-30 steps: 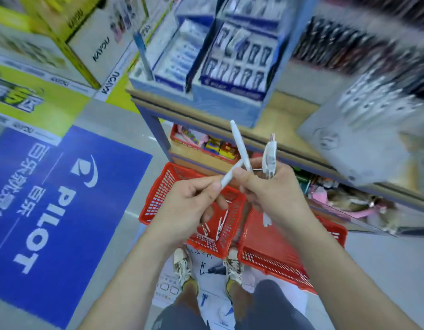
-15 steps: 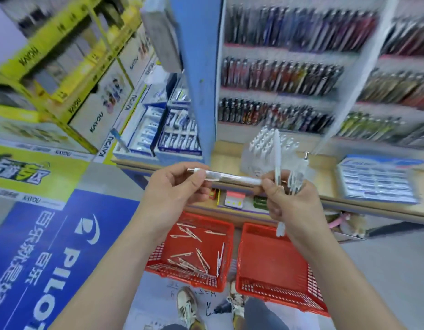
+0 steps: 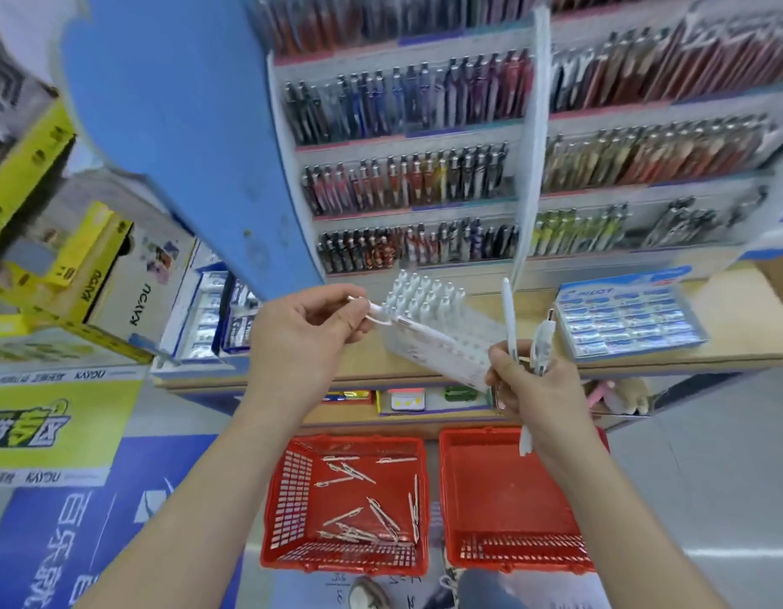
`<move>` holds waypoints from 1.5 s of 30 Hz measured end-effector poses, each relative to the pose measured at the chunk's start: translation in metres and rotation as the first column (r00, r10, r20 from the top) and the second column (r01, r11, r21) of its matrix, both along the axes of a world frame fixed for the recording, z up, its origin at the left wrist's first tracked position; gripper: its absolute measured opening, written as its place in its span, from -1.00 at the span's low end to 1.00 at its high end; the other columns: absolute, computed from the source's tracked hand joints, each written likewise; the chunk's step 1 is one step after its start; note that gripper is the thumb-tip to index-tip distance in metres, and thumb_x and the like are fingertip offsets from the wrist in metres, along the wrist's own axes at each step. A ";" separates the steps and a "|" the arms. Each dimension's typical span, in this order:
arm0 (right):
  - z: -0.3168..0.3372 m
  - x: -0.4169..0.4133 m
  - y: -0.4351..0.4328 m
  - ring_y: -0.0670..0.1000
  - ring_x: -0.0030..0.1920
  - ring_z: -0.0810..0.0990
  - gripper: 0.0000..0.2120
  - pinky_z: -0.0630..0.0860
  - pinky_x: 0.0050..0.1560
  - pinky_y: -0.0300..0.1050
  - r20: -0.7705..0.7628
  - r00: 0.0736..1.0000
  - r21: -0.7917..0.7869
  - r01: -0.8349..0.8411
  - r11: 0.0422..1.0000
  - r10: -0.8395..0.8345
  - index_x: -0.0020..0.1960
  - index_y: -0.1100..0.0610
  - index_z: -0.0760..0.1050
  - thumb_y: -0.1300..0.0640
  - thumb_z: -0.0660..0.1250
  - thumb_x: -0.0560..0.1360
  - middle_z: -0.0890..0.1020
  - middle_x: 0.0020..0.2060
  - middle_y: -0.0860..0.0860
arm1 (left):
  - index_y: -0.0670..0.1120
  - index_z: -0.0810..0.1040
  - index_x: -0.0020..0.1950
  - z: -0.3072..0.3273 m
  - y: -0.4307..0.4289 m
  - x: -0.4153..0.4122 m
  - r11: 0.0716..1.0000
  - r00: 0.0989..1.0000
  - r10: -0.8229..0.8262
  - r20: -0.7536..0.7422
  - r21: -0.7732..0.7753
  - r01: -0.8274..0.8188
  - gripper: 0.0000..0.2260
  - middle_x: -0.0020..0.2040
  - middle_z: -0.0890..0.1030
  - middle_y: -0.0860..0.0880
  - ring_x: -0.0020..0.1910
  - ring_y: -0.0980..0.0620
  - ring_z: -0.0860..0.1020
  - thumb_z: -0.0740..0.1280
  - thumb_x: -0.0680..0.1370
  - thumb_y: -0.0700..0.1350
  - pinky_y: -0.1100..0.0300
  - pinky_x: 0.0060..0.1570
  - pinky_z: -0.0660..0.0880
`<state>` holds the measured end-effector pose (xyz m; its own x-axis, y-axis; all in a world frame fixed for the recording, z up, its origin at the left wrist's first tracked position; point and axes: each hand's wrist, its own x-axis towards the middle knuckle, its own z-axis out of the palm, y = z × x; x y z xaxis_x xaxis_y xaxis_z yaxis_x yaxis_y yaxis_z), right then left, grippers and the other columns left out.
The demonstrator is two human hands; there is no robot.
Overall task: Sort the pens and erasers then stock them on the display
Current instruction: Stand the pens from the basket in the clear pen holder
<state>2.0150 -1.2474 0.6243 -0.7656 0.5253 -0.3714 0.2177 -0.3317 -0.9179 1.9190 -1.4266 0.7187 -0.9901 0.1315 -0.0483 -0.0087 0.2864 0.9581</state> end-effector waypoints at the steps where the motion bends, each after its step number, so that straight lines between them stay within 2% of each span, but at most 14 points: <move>1: -0.006 0.000 0.005 -0.04 -0.48 0.38 -0.89 0.31 -0.44 -0.20 0.020 0.999 0.052 0.039 0.998 -0.040 -0.19 0.15 0.53 0.24 0.35 0.51 0.55 -0.46 0.05 | 0.00 0.64 -0.21 -0.001 0.005 -0.005 0.999 1.000 -0.004 -0.030 -0.048 0.003 -0.82 -0.36 0.67 0.02 -0.34 0.12 0.63 0.39 0.49 -0.27 0.33 -0.27 0.56; 6: -0.039 -0.008 0.023 0.00 -0.41 0.50 -0.89 0.46 -0.29 -0.05 0.101 0.980 0.221 0.144 0.965 -0.170 -0.24 0.13 0.55 0.19 0.41 0.45 0.55 -0.46 0.00 | 0.19 0.61 -0.29 -0.011 0.028 -0.024 0.956 0.982 -0.111 -0.153 -0.288 0.063 -0.73 -0.34 0.65 0.04 -0.29 -0.04 0.63 0.40 0.49 -0.18 0.06 -0.16 0.60; 8: -0.051 -0.011 0.026 0.04 -0.38 0.52 -0.87 0.49 -0.24 -0.02 0.128 0.976 0.231 0.141 0.963 -0.174 -0.24 0.15 0.55 0.13 0.43 0.43 0.56 -0.45 0.02 | 0.15 0.62 -0.28 -0.017 0.036 -0.028 0.921 0.967 -0.169 -0.191 -0.380 0.086 -0.77 -0.33 0.64 -0.02 -0.28 -0.07 0.60 0.39 0.49 -0.16 0.00 -0.16 0.57; 11: -0.064 -0.014 0.025 0.04 -0.36 0.54 -0.81 0.48 -0.23 -0.02 0.165 0.968 0.246 0.143 0.959 -0.187 -0.25 0.14 0.56 0.04 0.45 0.41 0.59 -0.42 0.03 | -0.02 0.66 -0.17 -0.026 0.043 -0.033 0.876 0.948 -0.240 -0.207 -0.468 0.119 -0.90 -0.33 0.64 0.02 -0.25 -0.01 0.60 0.37 0.51 -0.15 -0.01 -0.12 0.55; 14: -0.069 -0.016 0.023 0.04 -0.31 0.57 -0.80 0.47 -0.23 -0.09 0.184 0.966 0.269 0.131 0.954 -0.184 -0.21 0.17 0.57 0.03 0.46 0.41 0.63 -0.35 0.06 | -0.12 0.62 -0.18 -0.036 0.044 -0.038 0.806 0.913 -0.332 -0.235 -0.574 0.146 -0.89 -0.33 0.62 -0.06 -0.27 -0.06 0.56 0.35 0.52 -0.14 -0.03 -0.16 0.52; 17: -0.071 -0.018 0.019 0.01 -0.30 0.56 -0.79 0.46 -0.25 -0.14 0.199 0.967 0.298 0.093 0.950 -0.157 -0.17 0.20 0.57 0.05 0.48 0.39 0.63 -0.33 0.06 | -0.12 0.63 -0.17 -0.043 0.044 -0.041 0.734 0.876 -0.413 -0.250 -0.660 0.157 -0.88 -0.32 0.61 -0.01 -0.27 -0.03 0.55 0.35 0.52 -0.13 0.06 -0.19 0.49; 22: -0.074 -0.022 0.013 0.04 -0.28 0.58 -0.85 0.50 -0.17 -0.05 0.204 0.973 0.219 0.066 0.973 -0.112 -0.20 0.18 0.54 0.14 0.48 0.36 0.63 -0.31 0.07 | -0.07 0.67 -0.04 -0.058 0.047 -0.046 0.681 0.875 -0.431 -0.221 -0.715 0.155 -0.88 -0.20 0.65 0.03 -0.22 0.08 0.52 0.34 0.54 -0.09 0.24 -0.17 0.37; 26: -0.073 -0.012 0.004 0.03 -0.23 0.60 -0.85 0.51 -0.14 -0.06 0.192 0.976 0.120 0.078 0.990 -0.100 -0.17 0.20 0.54 0.17 0.49 0.37 0.65 -0.26 0.08 | -0.08 0.67 -0.02 -0.064 0.048 -0.048 0.643 0.875 -0.443 -0.196 -0.749 0.158 -0.87 -0.18 0.66 0.00 -0.17 0.01 0.56 0.34 0.54 -0.09 0.21 -0.15 0.40; 29: -0.072 -0.009 -0.001 -0.09 -0.35 0.51 -0.83 0.43 -0.29 -0.27 0.167 0.983 0.103 0.058 0.993 -0.075 -0.21 0.17 0.49 0.18 0.48 0.40 0.58 -0.36 -0.02 | -0.09 0.68 -0.06 -0.065 0.048 -0.047 0.623 0.877 -0.452 -0.161 -0.761 0.181 -0.88 -0.15 0.68 -0.02 -0.12 -0.02 0.58 0.35 0.53 -0.12 0.13 -0.05 0.47; 31: -0.071 -0.010 0.000 -0.16 -0.31 0.55 -0.87 0.40 -0.35 -0.43 0.156 0.985 0.114 0.052 0.992 -0.069 -0.17 0.13 0.52 0.18 0.48 0.40 0.61 -0.30 -0.07 | -0.08 0.68 -0.04 -0.068 0.049 -0.047 0.612 0.895 -0.428 -0.123 -0.768 0.187 -0.89 -0.11 0.69 -0.01 -0.08 0.00 0.59 0.37 0.52 -0.11 0.14 0.02 0.48; 33: -0.070 -0.011 0.001 -0.17 -0.22 0.59 -0.86 0.41 -0.32 -0.46 0.147 0.987 0.127 0.048 0.991 -0.067 -0.09 0.12 0.55 0.19 0.48 0.40 0.64 -0.22 -0.08 | -0.05 0.67 -0.03 -0.071 0.051 -0.048 0.619 0.921 -0.375 -0.100 -0.767 0.169 -0.89 -0.15 0.67 0.01 -0.11 0.02 0.60 0.38 0.50 -0.09 0.18 0.00 0.49; 37: -0.069 -0.012 0.001 -0.20 -0.23 0.57 -0.85 0.39 -0.33 -0.51 0.129 0.989 0.141 0.053 0.989 -0.071 -0.09 0.11 0.53 0.20 0.48 0.41 0.62 -0.23 -0.11 | -0.04 0.66 -0.08 -0.074 0.054 -0.051 0.614 0.932 -0.349 -0.100 -0.776 0.146 -0.93 -0.25 0.59 0.08 -0.20 0.07 0.55 0.41 0.48 -0.08 0.26 -0.14 0.42; 40: -0.071 -0.012 0.001 -0.18 -0.20 0.58 -0.83 0.40 -0.31 -0.49 0.141 0.986 0.156 0.062 0.986 -0.084 -0.05 0.12 0.54 0.18 0.48 0.41 0.63 -0.20 -0.10 | -0.04 0.67 -0.09 -0.077 0.055 -0.055 0.574 0.914 -0.388 -0.120 -0.807 0.138 -0.91 -0.19 0.63 0.03 -0.18 0.05 0.53 0.42 0.46 -0.07 0.21 -0.14 0.42; 45: -0.069 -0.014 0.000 -0.11 -0.20 0.58 -0.85 0.42 -0.20 -0.27 0.137 0.988 0.159 0.052 0.986 -0.074 -0.11 0.08 0.50 0.18 0.47 0.41 0.62 -0.23 -0.08 | -0.04 0.66 -0.13 -0.081 0.059 -0.052 0.547 0.917 -0.386 -0.105 -0.826 0.136 -0.95 -0.19 0.56 0.04 -0.18 0.05 0.49 0.41 0.46 -0.09 0.18 -0.15 0.40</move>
<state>2.0011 -1.2476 0.5553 -0.6744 0.6303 -0.3845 0.3331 -0.2051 -0.9203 1.8666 -1.3677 0.6376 -0.9080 0.4179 -0.0315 0.3910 0.8718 0.2951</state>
